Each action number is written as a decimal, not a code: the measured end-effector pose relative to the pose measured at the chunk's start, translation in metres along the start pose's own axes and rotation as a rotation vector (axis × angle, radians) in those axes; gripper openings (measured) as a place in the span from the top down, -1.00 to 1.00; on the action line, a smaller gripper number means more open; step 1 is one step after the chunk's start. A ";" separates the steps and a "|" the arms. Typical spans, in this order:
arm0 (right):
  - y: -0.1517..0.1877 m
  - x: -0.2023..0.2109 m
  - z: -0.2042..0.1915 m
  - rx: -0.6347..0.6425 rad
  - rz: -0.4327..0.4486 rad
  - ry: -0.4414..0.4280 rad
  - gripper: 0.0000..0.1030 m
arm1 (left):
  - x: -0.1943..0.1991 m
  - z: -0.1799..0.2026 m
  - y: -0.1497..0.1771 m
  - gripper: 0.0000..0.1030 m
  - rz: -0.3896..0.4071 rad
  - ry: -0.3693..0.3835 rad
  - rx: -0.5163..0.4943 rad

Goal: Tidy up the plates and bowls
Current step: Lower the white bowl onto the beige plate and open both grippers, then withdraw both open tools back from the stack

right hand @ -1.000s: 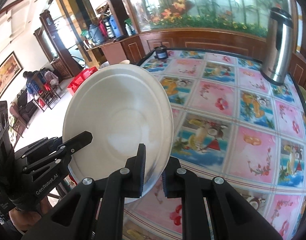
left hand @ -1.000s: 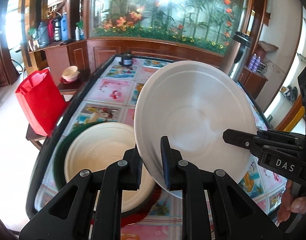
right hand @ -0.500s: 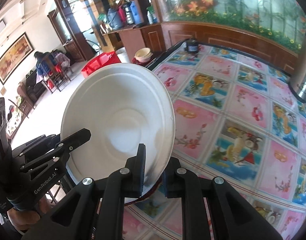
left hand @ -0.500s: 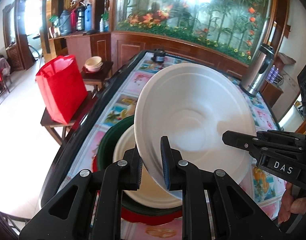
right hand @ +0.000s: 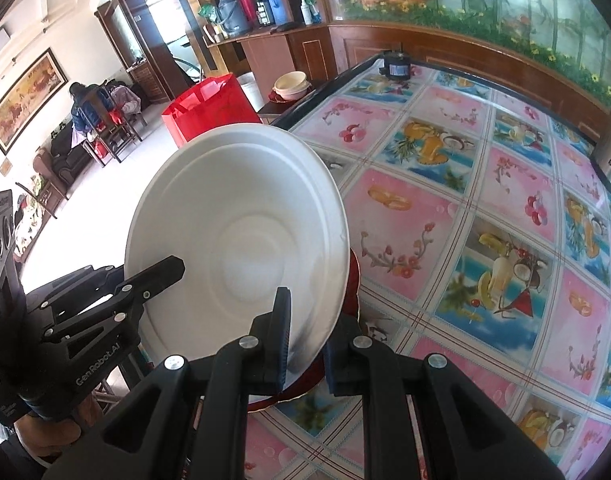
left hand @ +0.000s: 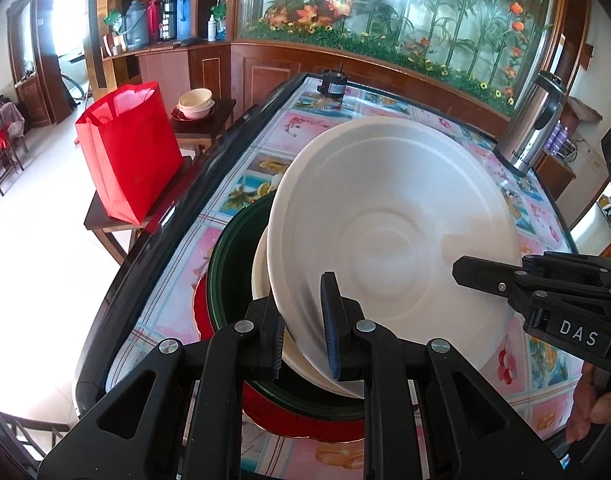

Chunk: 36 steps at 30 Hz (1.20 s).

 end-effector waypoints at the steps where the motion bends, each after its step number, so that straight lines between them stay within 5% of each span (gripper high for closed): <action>1: 0.001 0.000 -0.001 0.001 -0.001 0.000 0.72 | -0.001 0.000 0.000 0.68 0.000 -0.004 -0.001; 7: 0.000 0.001 -0.003 0.000 0.007 -0.007 0.72 | -0.002 -0.006 0.001 0.68 0.002 -0.023 -0.004; 19: -0.002 0.018 0.007 -0.050 0.079 -0.009 0.37 | 0.003 -0.002 -0.002 0.68 0.035 -0.042 -0.008; 22: 0.001 0.019 0.009 -0.058 0.091 0.009 0.34 | 0.007 -0.001 -0.002 0.40 0.053 -0.042 -0.008; 24: 0.004 0.021 0.009 -0.064 0.106 0.025 0.28 | 0.012 0.000 -0.002 -0.03 0.080 -0.029 -0.007; 29: 0.016 0.031 0.004 -0.070 0.178 0.083 -0.03 | 0.030 0.011 0.001 -0.24 0.169 -0.046 -0.034; 36: 0.035 0.040 0.008 -0.116 0.277 0.182 -0.44 | 0.040 0.024 0.008 -0.25 0.232 -0.081 -0.056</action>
Point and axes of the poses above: each gripper's, at about its wrist camera, not at the fingertips, and x roughly against the way its jaws point, z to its right, y to its underside, the point moved 1 cm from there along -x, roughly the way its jaws point, and after that the axes turned 7 degrees about y, right-handed, at the moved point
